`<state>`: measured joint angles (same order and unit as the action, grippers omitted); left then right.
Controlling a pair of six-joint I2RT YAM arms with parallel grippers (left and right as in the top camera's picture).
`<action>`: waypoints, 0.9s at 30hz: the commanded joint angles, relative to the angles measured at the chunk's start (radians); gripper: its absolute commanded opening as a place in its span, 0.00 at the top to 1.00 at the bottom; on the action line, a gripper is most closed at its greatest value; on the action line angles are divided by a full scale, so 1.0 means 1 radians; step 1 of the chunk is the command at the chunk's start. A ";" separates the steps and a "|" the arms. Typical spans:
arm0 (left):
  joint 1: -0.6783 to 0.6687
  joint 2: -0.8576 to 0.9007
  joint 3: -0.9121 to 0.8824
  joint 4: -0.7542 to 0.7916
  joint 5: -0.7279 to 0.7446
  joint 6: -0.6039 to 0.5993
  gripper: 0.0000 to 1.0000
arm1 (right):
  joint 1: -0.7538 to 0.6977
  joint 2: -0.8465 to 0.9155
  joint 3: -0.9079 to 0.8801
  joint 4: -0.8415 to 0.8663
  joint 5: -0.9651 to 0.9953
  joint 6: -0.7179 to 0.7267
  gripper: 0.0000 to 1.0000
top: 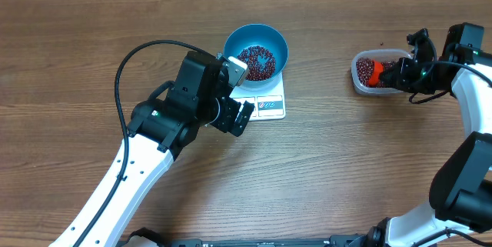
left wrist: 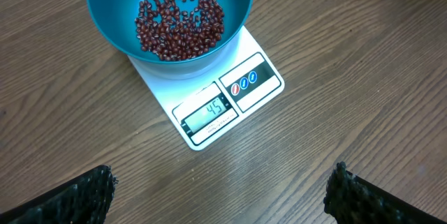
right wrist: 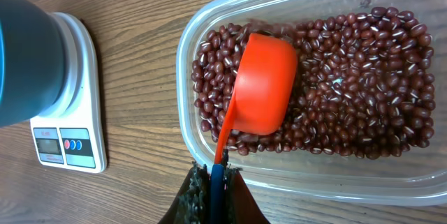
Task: Scoop item into bowl and weigh 150g on scale
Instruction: 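Dip the scoop into the red beans again with the right gripper, then lift the filled scoop out of the tub toward the scale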
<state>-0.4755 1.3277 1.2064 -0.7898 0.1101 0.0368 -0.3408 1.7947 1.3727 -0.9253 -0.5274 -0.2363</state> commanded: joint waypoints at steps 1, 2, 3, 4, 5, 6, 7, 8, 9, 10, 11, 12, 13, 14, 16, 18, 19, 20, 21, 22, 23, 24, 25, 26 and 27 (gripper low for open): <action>0.004 -0.008 0.002 0.001 0.013 0.019 0.00 | -0.005 0.003 0.001 0.006 -0.070 0.001 0.96; 0.004 -0.008 0.002 0.001 0.013 0.019 0.00 | -0.010 0.003 0.001 0.001 -0.070 0.004 0.97; 0.004 -0.008 0.002 0.001 0.013 0.019 0.00 | -0.015 0.003 0.001 -0.002 -0.075 0.005 0.96; 0.004 -0.008 0.002 0.001 0.013 0.019 0.00 | -0.022 0.003 0.001 -0.006 -0.082 0.005 0.96; 0.004 -0.008 0.002 0.001 0.013 0.019 0.00 | -0.032 0.003 0.001 -0.010 -0.090 0.005 0.96; 0.004 -0.008 0.002 0.001 0.013 0.019 0.00 | -0.043 0.003 0.001 -0.011 -0.113 0.004 0.96; 0.004 -0.008 0.002 0.001 0.013 0.019 0.00 | -0.053 0.003 0.001 -0.011 -0.128 0.004 0.97; 0.004 -0.008 0.002 0.001 0.013 0.019 0.00 | -0.063 0.003 0.001 -0.011 -0.142 0.004 0.96; 0.004 -0.008 0.002 0.001 0.013 0.019 0.00 | -0.073 0.003 0.001 -0.011 -0.153 0.004 0.96; 0.004 -0.008 0.002 0.001 0.013 0.019 0.00 | -0.090 0.003 0.001 -0.013 -0.172 0.004 0.96; 0.004 -0.008 0.002 0.001 0.013 0.019 0.00 | -0.095 0.003 0.001 -0.015 -0.178 0.004 0.96; 0.004 -0.008 0.002 0.001 0.013 0.019 0.00 | -0.107 0.003 0.001 -0.018 -0.191 0.004 0.96; 0.004 -0.008 0.002 0.001 0.013 0.019 0.00 | -0.124 0.003 0.001 -0.024 -0.203 0.004 0.96; 0.004 -0.008 0.002 0.001 0.013 0.019 0.00 | -0.135 0.003 0.001 -0.027 -0.209 0.004 0.96; 0.004 -0.008 0.002 0.001 0.013 0.019 0.00 | -0.161 0.003 0.001 -0.037 -0.222 0.004 0.96; 0.004 -0.008 0.002 0.001 0.013 0.019 0.00 | -0.182 0.003 0.001 -0.047 -0.245 0.000 0.96; 0.004 -0.008 0.002 0.001 0.013 0.019 0.00 | -0.197 0.003 0.001 -0.053 -0.263 0.000 0.96; 0.004 -0.008 0.002 0.001 0.013 0.019 0.00 | -0.207 0.003 0.001 -0.058 -0.280 0.000 0.96; 0.004 -0.008 0.002 0.001 0.013 0.019 0.00 | -0.220 0.003 0.001 -0.065 -0.301 0.000 0.96; 0.004 -0.008 0.002 0.001 0.013 0.019 0.00 | -0.224 0.003 0.001 -0.067 -0.307 -0.001 0.96; 0.004 -0.008 0.002 0.001 0.013 0.019 0.00 | -0.229 0.003 0.001 -0.073 -0.319 -0.004 0.96; 0.004 -0.008 0.002 0.001 0.013 0.019 0.00 | -0.231 0.003 0.001 -0.074 -0.324 -0.005 0.96; 0.004 -0.008 0.002 0.001 0.013 0.019 0.00 | -0.232 0.003 0.001 -0.076 -0.325 -0.007 0.96; 0.004 -0.008 0.002 0.001 0.013 0.019 0.00 | -0.233 0.003 0.001 -0.076 -0.328 -0.007 0.96; 0.004 -0.008 0.002 0.001 0.013 0.019 0.00 | -0.233 0.003 0.001 -0.076 -0.331 -0.007 0.97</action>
<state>-0.4755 1.3277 1.2064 -0.7898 0.1101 0.0368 -0.5690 1.7947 1.3727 -1.0031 -0.8032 -0.2359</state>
